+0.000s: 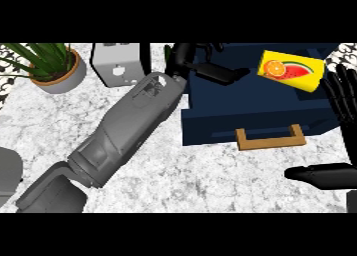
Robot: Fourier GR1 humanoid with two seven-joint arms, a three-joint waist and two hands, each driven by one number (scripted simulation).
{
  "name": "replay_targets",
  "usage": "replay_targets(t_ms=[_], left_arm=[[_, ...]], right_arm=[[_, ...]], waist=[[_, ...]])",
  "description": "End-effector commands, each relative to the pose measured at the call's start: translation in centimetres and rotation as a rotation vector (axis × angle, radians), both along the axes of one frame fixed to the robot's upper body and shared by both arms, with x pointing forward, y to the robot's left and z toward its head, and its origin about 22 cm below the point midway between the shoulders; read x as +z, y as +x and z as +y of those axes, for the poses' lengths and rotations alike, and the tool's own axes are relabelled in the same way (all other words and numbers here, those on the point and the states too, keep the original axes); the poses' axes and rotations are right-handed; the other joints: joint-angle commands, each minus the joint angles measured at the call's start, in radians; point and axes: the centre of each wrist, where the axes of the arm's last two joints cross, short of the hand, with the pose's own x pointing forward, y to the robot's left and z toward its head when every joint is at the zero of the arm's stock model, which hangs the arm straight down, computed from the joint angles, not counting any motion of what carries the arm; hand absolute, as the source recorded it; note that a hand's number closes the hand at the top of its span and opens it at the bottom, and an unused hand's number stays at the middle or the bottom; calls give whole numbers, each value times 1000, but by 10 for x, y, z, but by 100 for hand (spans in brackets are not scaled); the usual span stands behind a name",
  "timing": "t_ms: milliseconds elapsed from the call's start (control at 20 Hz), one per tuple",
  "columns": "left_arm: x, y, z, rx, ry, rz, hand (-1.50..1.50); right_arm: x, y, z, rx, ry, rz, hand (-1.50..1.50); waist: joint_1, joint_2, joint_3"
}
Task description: Pick up the cup, place it into the drawer and close the drawer
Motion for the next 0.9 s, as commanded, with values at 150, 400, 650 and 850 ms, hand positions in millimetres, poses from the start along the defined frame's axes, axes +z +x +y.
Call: replay_targets(t_ms=[150, 400, 650, 850], left_arm=[[-26, -5, 4, -11, 133, 50, -150], [-20, -8, -7, 31, 195, 15, -150], [-1, -11, -18, 14, 78, -58, -150], [4, -8, -16, 31, -6, -90, -150]], right_arm=[[-1, 1, 0, 7, 0, 4, -150], [12, 6, 4, 21, 12, -28, -150], [4, -3, 9, 121, 95, 3, -150], [11, -7, 1, 225, 111, 16, 150]], waist=[[-4, 3, 0], [-14, 4, 0], [-3, -1, -1], [-7, 3, -1]])
